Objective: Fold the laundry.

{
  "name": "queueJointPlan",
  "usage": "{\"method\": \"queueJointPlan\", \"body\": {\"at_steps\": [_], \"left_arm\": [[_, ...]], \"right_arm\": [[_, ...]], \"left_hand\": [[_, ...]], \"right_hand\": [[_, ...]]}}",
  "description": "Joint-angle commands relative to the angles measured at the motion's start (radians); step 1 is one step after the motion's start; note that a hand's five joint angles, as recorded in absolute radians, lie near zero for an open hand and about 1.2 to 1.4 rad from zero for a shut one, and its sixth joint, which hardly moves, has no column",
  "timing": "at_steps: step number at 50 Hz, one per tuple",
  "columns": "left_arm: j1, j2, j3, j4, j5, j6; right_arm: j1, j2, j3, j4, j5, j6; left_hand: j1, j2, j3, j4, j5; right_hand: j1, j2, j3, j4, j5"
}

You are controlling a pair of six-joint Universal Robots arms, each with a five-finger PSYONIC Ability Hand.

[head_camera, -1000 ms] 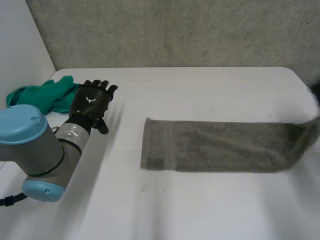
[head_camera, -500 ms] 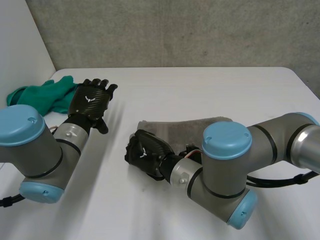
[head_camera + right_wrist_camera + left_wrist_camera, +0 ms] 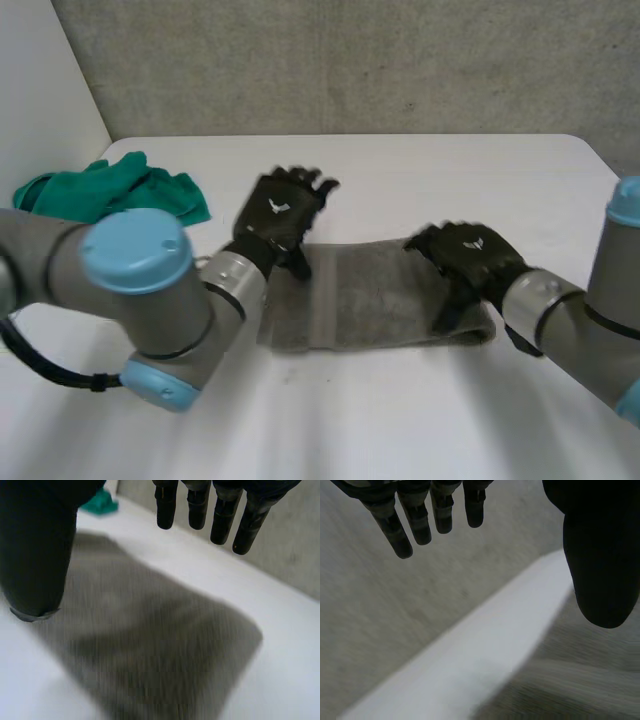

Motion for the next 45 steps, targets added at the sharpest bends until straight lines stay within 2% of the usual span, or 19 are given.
{"method": "queueJointPlan", "body": {"at_steps": [1,5,6,7,13,19,21,25,27,32,36,38,39,40,41,42,45], "left_arm": [[-0.015,-0.152,0.122,-0.173,-0.011,0.009],[-0.013,-0.151,0.117,-0.179,-0.013,0.021],[-0.013,-0.149,0.113,-0.181,-0.013,0.023],[-0.013,-0.146,0.110,-0.181,-0.013,0.021],[-0.013,-0.056,0.061,-0.186,-0.017,0.021],[-0.012,0.046,0.024,-0.186,-0.043,0.021],[-0.009,0.087,0.013,-0.186,-0.066,0.021],[0.016,0.147,-0.016,-0.182,-0.123,0.021],[0.040,0.178,-0.031,-0.179,-0.160,0.021],[0.084,0.210,-0.065,-0.178,-0.210,0.011],[0.100,0.215,-0.084,-0.172,-0.215,0.006],[0.102,0.215,-0.087,-0.167,-0.215,0.000],[0.102,0.213,-0.087,-0.167,-0.214,-0.003],[0.100,0.211,-0.087,-0.167,-0.214,-0.006],[0.099,0.211,-0.087,-0.166,-0.212,-0.011],[0.094,0.208,-0.087,-0.166,-0.212,-0.018],[0.087,0.204,-0.082,-0.159,-0.204,-0.035]], "right_arm": [[-0.084,0.056,0.098,-0.083,0.017,-0.128],[-0.120,0.081,0.108,-0.103,0.021,-0.151],[-0.130,0.092,0.110,-0.103,0.024,-0.161],[-0.135,0.092,0.110,-0.104,0.026,-0.166],[-0.161,0.083,0.111,-0.110,0.067,-0.243],[-0.128,-0.016,0.064,-0.106,0.119,-0.376],[-0.079,-0.025,0.027,-0.095,0.133,-0.413],[0.140,-0.013,-0.083,-0.103,0.178,-0.480],[0.201,0.006,-0.119,-0.106,0.185,-0.494],[0.352,0.081,-0.182,-0.109,0.158,-0.556],[0.435,0.160,-0.186,-0.107,0.046,-0.585],[0.437,0.188,-0.186,-0.106,0.015,-0.582],[0.437,0.196,-0.186,-0.104,0.008,-0.579],[0.436,0.198,-0.180,-0.101,-0.005,-0.568],[0.436,0.195,-0.177,-0.101,-0.006,-0.553],[0.434,0.190,-0.175,-0.101,-0.003,-0.530],[0.413,0.161,-0.172,-0.096,-0.003,-0.364]], "left_hand": [[0.002,-0.015,-0.022,-0.013,-0.030],[0.005,-0.012,-0.019,-0.010,-0.027],[0.005,-0.012,-0.019,-0.010,-0.027],[0.005,-0.012,-0.019,-0.010,-0.027],[0.005,-0.012,-0.019,-0.010,-0.027],[0.000,-0.018,-0.025,-0.016,-0.033],[0.000,-0.018,-0.025,-0.016,-0.033],[0.000,-0.018,-0.025,-0.016,-0.033],[-0.003,-0.020,-0.028,-0.019,-0.036],[-0.009,-0.026,-0.034,-0.024,-0.042],[-0.009,-0.026,-0.034,-0.024,-0.042],[-0.012,-0.029,-0.037,-0.027,-0.045],[-0.013,-0.030,-0.038,-0.028,-0.045],[-0.013,-0.030,-0.038,-0.028,-0.045],[-0.013,-0.030,-0.038,-0.028,-0.045],[-0.013,-0.030,-0.038,-0.028,-0.045],[-0.013,-0.030,-0.038,-0.028,-0.045]], "right_hand": [[0.274,0.257,0.261,0.239,0.238],[0.690,0.674,0.678,0.655,0.654],[0.996,0.980,0.984,0.961,0.961],[1.183,1.166,1.170,1.148,1.147],[1.195,1.179,1.183,1.160,1.159],[1.195,1.179,1.183,1.160,1.159],[1.195,1.179,1.183,1.160,1.159],[1.195,1.179,1.183,1.160,1.159],[1.195,1.179,1.183,1.160,1.159],[1.195,1.179,1.183,1.160,1.159],[1.195,1.179,1.183,1.160,1.159],[1.195,1.179,1.183,1.160,1.159],[1.095,1.078,1.082,1.060,1.059],[0.495,0.478,0.482,0.460,0.459],[0.134,0.118,0.122,0.099,0.098],[-0.026,-0.043,-0.039,-0.061,-0.062],[-0.026,-0.043,-0.039,-0.061,-0.062]]}}
